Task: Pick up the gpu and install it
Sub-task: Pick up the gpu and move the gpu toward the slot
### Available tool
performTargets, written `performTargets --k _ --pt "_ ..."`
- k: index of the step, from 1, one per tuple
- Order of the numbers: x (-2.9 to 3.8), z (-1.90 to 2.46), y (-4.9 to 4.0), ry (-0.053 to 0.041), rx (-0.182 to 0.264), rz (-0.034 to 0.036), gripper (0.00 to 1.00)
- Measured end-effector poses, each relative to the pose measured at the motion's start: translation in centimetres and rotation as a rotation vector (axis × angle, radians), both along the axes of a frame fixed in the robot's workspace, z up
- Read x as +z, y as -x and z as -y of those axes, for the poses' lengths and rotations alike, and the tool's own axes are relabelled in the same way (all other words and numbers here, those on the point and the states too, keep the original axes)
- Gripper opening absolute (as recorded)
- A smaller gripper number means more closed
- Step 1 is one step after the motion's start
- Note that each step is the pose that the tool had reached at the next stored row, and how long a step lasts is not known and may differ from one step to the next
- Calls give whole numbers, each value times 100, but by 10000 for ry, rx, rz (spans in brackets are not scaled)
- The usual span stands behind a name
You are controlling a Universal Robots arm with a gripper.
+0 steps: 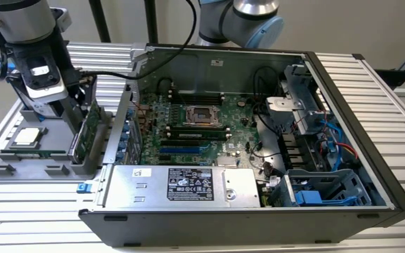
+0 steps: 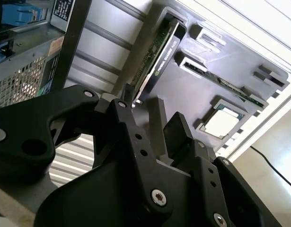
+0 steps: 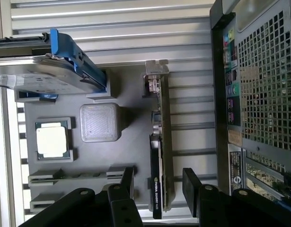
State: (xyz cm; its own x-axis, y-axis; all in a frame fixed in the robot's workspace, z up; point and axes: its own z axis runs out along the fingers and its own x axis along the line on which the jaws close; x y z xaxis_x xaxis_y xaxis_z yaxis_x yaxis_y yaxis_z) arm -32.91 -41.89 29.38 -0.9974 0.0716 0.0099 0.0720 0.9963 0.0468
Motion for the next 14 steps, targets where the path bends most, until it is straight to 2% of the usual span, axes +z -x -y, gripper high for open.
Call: performTargets --k 14 --pt "-63 0 -5 2 7 46 100"
